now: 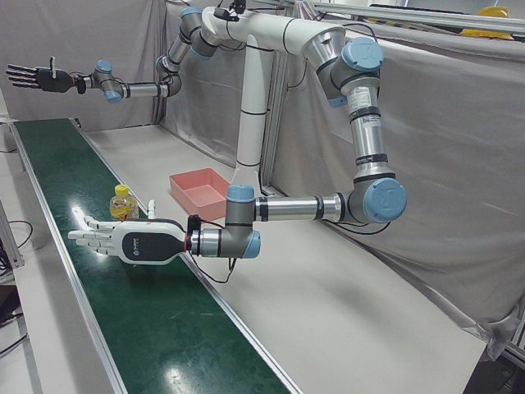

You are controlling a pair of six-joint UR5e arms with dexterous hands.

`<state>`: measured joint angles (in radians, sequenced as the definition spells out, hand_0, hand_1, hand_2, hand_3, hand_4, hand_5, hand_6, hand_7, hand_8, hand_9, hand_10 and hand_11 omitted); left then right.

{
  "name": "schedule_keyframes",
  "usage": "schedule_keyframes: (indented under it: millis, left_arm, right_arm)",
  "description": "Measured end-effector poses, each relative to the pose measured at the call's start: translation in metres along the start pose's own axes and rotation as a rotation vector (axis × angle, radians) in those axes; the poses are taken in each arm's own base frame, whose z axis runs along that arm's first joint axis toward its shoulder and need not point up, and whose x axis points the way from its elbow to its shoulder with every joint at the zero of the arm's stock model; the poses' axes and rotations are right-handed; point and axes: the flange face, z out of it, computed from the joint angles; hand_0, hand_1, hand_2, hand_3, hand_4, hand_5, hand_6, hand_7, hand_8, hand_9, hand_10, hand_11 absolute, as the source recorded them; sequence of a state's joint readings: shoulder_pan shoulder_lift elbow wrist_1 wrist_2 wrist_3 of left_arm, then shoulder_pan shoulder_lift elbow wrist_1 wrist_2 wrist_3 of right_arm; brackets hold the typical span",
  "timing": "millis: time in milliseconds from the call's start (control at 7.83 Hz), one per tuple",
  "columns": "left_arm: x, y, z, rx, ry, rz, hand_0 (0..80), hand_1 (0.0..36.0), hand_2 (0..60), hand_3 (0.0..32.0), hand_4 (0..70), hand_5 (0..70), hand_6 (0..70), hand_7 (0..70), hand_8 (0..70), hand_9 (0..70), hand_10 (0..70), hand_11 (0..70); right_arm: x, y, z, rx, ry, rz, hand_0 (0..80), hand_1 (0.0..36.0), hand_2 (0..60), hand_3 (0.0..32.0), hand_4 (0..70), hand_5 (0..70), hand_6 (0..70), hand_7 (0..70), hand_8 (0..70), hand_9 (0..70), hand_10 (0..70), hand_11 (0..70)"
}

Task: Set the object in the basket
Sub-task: 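Close the left hand fingers around the juice bottle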

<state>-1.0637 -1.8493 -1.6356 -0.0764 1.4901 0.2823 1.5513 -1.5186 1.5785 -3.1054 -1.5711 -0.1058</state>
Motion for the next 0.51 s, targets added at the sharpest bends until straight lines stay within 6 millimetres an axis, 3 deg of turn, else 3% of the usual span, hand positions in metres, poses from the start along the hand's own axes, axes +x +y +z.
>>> schedule_keyframes:
  millis: [128, 255, 383, 511]
  left_arm:
    - [-0.0015, 0.0018, 0.0020, -0.003, -0.001, -0.001, 58.6, 18.8, 0.0, 0.0, 3.9, 31.0, 1.5, 1.2, 8.1, 10.8, 11.8, 19.5]
    - [-0.0030, 0.0027, 0.0029, -0.005, -0.003, -0.003, 58.1, 18.9, 0.0, 0.0, 5.0, 41.4, 2.7, 2.6, 11.6, 15.6, 14.2, 22.9]
    - [-0.0039, 0.0034, 0.0034, -0.005, -0.005, -0.004, 58.4, 19.6, 0.6, 0.0, 12.1, 54.8, 5.0, 5.8, 15.3, 20.8, 23.0, 35.6]
    - [-0.0039, 0.0042, 0.0034, -0.001, -0.006, -0.005, 62.5, 20.2, 4.7, 0.0, 37.0, 62.2, 11.1, 13.3, 24.2, 32.7, 39.2, 56.9]
  right_arm:
    - [-0.0002, -0.0001, -0.0001, 0.001, -0.001, 0.000, 0.0, 0.0, 0.0, 0.0, 0.0, 0.0, 0.0, 0.0, 0.0, 0.0, 0.0, 0.0]
    - [-0.0002, 0.0000, -0.0001, 0.000, -0.001, 0.000, 0.0, 0.0, 0.0, 0.0, 0.0, 0.0, 0.0, 0.0, 0.0, 0.0, 0.0, 0.0]
    - [-0.0002, 0.0000, -0.0001, 0.000, 0.000, 0.000, 0.0, 0.0, 0.0, 0.0, 0.0, 0.0, 0.0, 0.0, 0.0, 0.0, 0.0, 0.0]
    - [-0.0001, 0.0000, -0.0001, 0.001, 0.000, 0.000, 0.0, 0.0, 0.0, 0.0, 0.0, 0.0, 0.0, 0.0, 0.0, 0.0, 0.0, 0.0]
